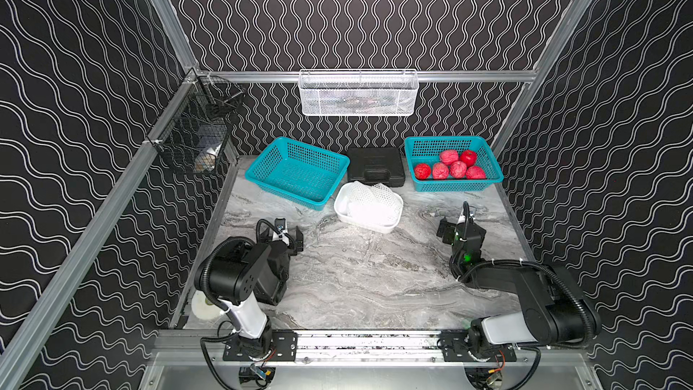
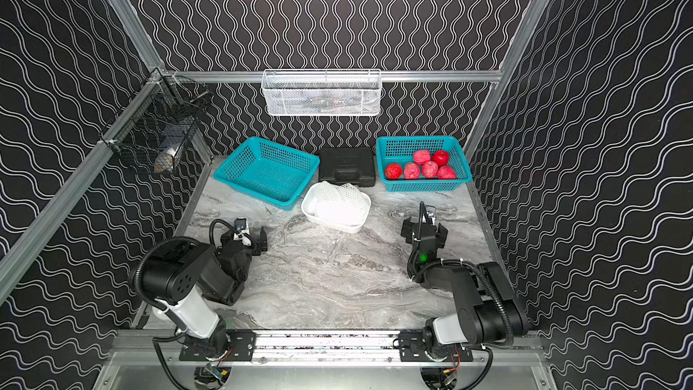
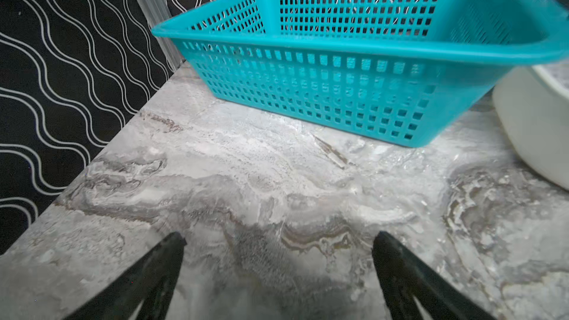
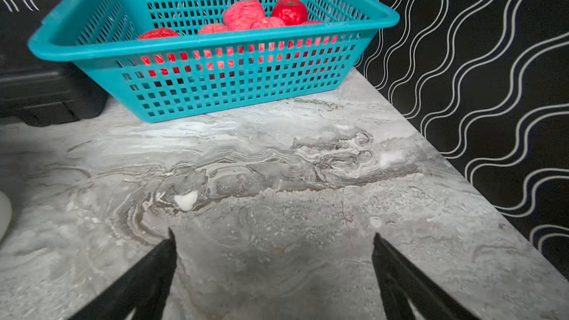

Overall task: Remove foam nets from apples
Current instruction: Reset both arms

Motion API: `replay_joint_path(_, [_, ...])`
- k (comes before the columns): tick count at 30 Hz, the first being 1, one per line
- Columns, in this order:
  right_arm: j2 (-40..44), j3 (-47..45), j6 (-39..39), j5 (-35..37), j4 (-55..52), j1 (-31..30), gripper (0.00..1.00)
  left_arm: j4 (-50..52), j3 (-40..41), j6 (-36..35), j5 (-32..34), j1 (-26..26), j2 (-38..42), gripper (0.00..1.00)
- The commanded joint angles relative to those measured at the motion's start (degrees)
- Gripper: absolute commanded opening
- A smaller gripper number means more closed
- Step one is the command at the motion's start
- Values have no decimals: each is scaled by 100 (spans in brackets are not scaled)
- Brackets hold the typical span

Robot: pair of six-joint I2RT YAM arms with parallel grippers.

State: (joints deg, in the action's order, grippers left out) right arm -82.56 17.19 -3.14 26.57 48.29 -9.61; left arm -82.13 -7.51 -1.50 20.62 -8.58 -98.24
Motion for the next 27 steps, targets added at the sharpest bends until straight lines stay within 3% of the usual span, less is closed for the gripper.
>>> replay_joint_path(1, [-279, -130, 238, -60, 1220, 105, 100, -629, -58, 14, -105, 70, -60, 99])
replay_joint_path(3, [-880, -155, 213, -363, 1981, 311, 100, -311, -191, 110, -69, 164, 46, 99])
replay_joint_path(5, [-1258, -230, 244, -410, 2605, 349, 100, 900, -585, 435, -135, 405, 357, 99])
replay_joint_path(8, [-976, -142, -25, -468, 1889, 451, 100, 2208, -1314, 306, -615, 506, 326, 99])
replay_joint_path(13, [-1501, 106, 46, -580, 2145, 561, 100, 2171, -1272, 277, -562, 454, 354, 100])
replay_joint_path(15, [-1203, 577, -292, -847, 597, 730, 100, 2201, -1275, 281, -559, 445, 372, 100])
replay_joint_path(16, [-1187, 643, -413, -1422, 428, 1025, 100, 2141, -1266, 266, -559, 445, 347, 100])
replay_joint_path(17, [-1218, 595, -416, -1552, 573, 1122, 100, 2147, -1270, 268, -559, 445, 352, 100])
replay_joint_path(27, [-1289, 501, -202, -1242, 941, 935, 100, 2253, -1332, 263, -561, 436, 323, 100])
